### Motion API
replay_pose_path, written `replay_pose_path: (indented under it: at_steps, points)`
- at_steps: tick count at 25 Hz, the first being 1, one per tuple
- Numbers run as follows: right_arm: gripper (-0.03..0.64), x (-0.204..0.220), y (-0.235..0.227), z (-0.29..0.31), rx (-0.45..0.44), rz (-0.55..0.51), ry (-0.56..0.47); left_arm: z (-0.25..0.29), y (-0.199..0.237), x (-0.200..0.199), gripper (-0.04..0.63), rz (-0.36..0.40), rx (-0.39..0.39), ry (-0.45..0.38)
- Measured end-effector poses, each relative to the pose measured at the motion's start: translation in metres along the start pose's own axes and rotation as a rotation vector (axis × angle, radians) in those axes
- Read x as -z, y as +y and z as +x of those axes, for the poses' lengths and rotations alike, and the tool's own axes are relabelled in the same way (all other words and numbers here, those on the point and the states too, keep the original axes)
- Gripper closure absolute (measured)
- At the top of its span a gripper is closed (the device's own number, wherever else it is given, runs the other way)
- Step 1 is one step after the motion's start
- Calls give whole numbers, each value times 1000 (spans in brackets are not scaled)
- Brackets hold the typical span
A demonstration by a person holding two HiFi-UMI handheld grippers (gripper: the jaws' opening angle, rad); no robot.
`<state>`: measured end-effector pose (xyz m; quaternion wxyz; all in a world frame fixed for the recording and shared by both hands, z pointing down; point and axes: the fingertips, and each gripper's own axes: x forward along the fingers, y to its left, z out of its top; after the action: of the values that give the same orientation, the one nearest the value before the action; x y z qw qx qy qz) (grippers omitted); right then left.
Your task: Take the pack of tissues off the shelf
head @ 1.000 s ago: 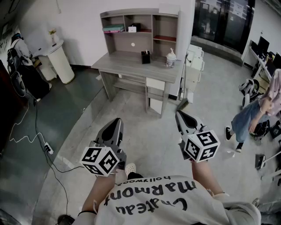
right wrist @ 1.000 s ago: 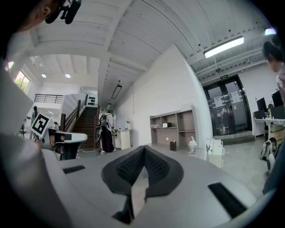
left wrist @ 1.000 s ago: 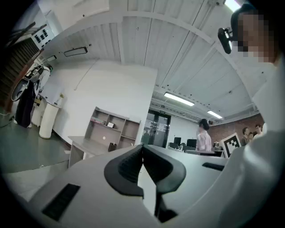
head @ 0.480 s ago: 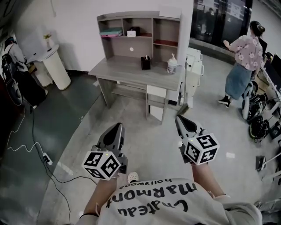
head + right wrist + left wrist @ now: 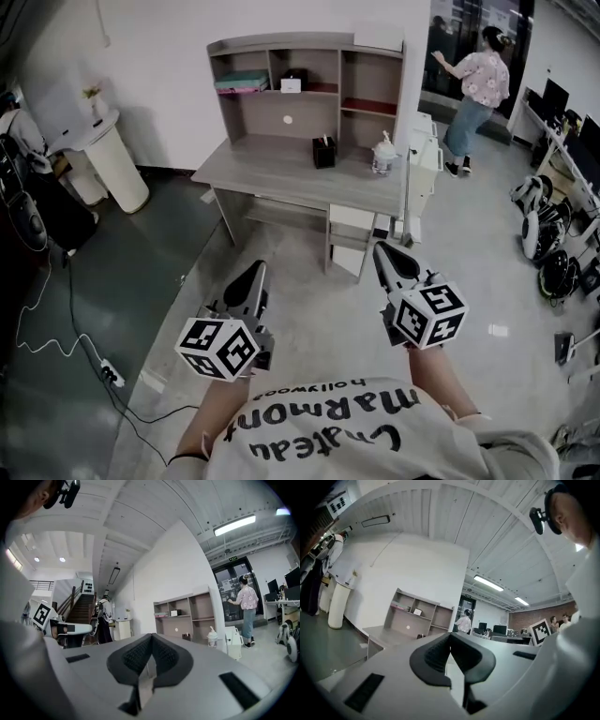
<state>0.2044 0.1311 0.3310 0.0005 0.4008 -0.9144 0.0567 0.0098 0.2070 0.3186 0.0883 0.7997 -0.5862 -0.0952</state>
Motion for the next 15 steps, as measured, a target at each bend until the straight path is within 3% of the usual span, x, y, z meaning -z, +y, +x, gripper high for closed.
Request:
replay_pose_path:
  at_steps: [6,15]
  points:
    - [609,8,25,54,16,-7,-2,11,56,-8,578,-3,30,9]
    - [609,49,40,93,16,12,129,11,100,16,577,-81,38,41]
